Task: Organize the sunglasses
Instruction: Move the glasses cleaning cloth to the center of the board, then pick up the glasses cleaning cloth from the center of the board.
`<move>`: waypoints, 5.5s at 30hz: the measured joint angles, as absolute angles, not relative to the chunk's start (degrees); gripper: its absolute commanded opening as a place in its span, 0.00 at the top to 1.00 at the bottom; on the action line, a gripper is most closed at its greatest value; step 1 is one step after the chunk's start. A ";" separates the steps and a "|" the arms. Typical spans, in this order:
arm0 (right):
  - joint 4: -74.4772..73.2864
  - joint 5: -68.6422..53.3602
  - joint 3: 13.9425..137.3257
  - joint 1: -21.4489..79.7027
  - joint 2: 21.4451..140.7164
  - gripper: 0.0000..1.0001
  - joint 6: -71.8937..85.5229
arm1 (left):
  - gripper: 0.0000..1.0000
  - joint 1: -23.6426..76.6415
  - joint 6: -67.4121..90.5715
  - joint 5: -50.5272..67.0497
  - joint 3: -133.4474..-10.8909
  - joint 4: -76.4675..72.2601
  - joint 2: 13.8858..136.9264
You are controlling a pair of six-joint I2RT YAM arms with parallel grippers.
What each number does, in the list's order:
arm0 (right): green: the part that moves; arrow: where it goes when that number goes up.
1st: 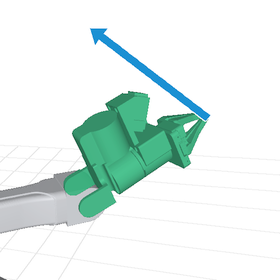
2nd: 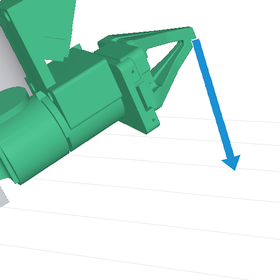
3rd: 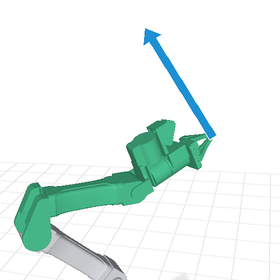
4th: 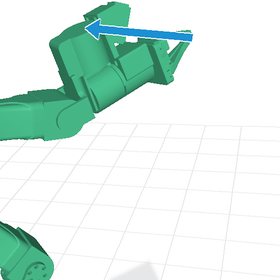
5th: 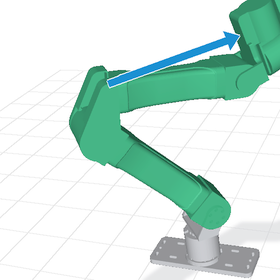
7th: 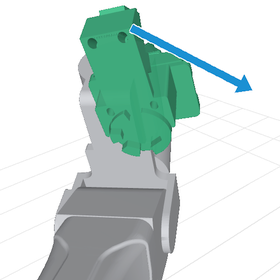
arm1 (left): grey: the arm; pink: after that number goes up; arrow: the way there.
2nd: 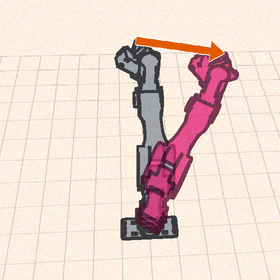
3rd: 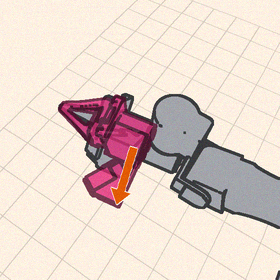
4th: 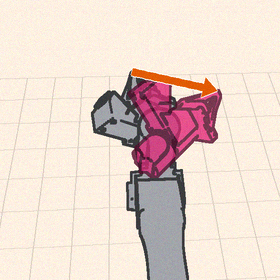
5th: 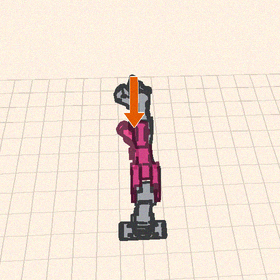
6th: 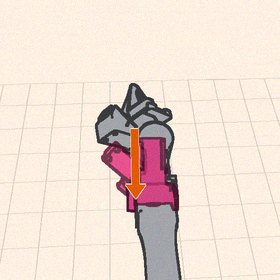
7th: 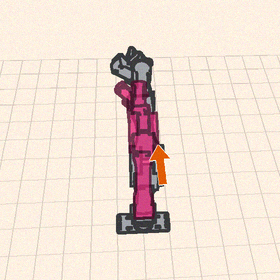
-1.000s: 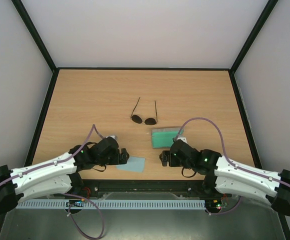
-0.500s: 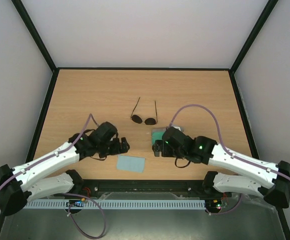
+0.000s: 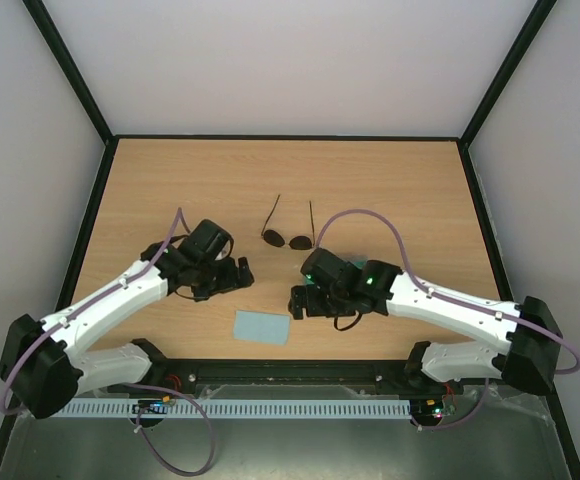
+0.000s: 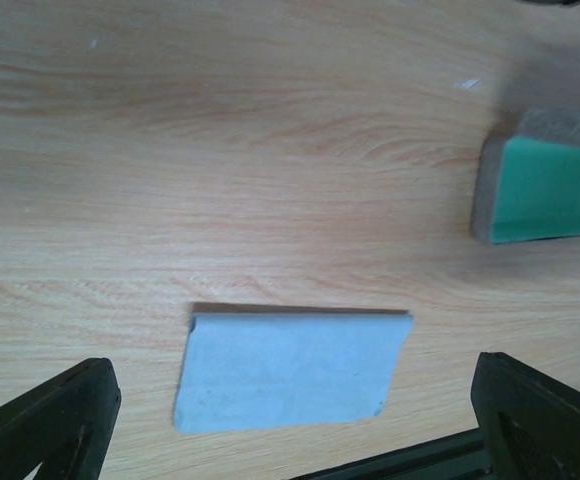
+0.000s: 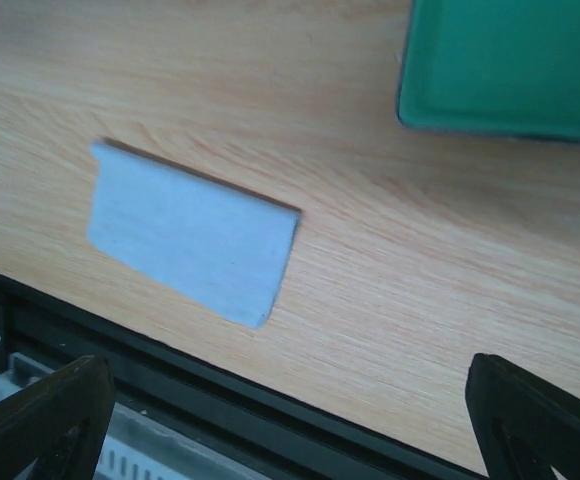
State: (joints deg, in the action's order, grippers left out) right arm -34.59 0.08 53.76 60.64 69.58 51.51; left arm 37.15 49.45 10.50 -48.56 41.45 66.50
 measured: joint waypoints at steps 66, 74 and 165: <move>-25.36 14.00 56.10 76.31 98.45 0.76 81.71 | 0.01 37.15 38.28 17.45 -30.68 42.26 34.76; -24.95 13.93 56.01 75.66 98.41 0.85 81.65 | 0.01 37.15 38.30 17.56 -30.68 42.92 34.46; -23.07 16.25 39.83 71.94 83.44 0.99 71.11 | 0.69 61.56 51.22 4.64 -36.62 20.18 79.48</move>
State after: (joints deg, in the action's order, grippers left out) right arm -23.07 16.25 39.83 71.94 83.44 71.11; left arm 61.56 51.22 4.64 -36.62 20.18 79.48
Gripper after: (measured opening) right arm 0.018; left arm 0.325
